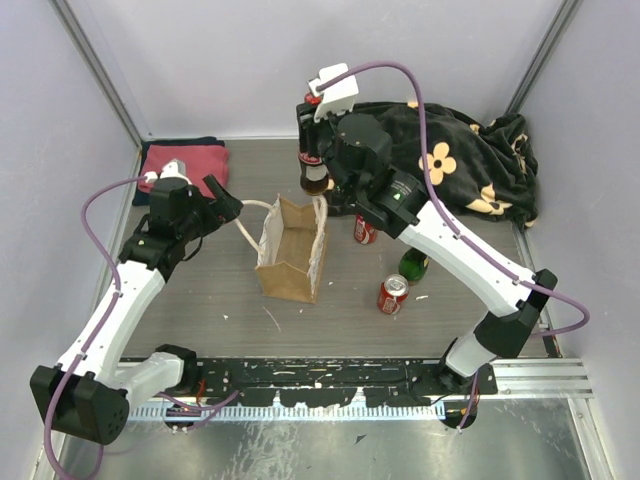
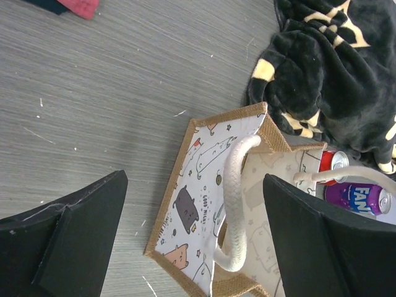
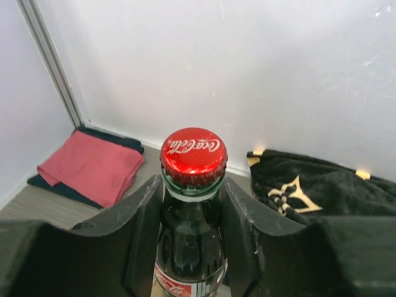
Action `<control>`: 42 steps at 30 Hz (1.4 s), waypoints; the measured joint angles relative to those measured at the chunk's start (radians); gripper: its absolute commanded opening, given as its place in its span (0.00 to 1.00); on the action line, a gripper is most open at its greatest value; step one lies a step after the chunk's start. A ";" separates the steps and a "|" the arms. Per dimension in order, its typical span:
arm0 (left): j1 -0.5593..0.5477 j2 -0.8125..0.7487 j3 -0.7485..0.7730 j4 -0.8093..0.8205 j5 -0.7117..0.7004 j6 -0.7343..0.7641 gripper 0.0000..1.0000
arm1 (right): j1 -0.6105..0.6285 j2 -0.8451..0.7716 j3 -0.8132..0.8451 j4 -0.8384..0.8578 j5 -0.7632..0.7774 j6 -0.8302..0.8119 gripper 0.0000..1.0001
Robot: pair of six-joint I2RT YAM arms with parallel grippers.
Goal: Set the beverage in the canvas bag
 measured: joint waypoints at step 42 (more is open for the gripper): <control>0.000 0.029 -0.100 0.063 0.013 -0.030 0.98 | 0.047 0.041 -0.336 0.292 -0.076 0.141 0.01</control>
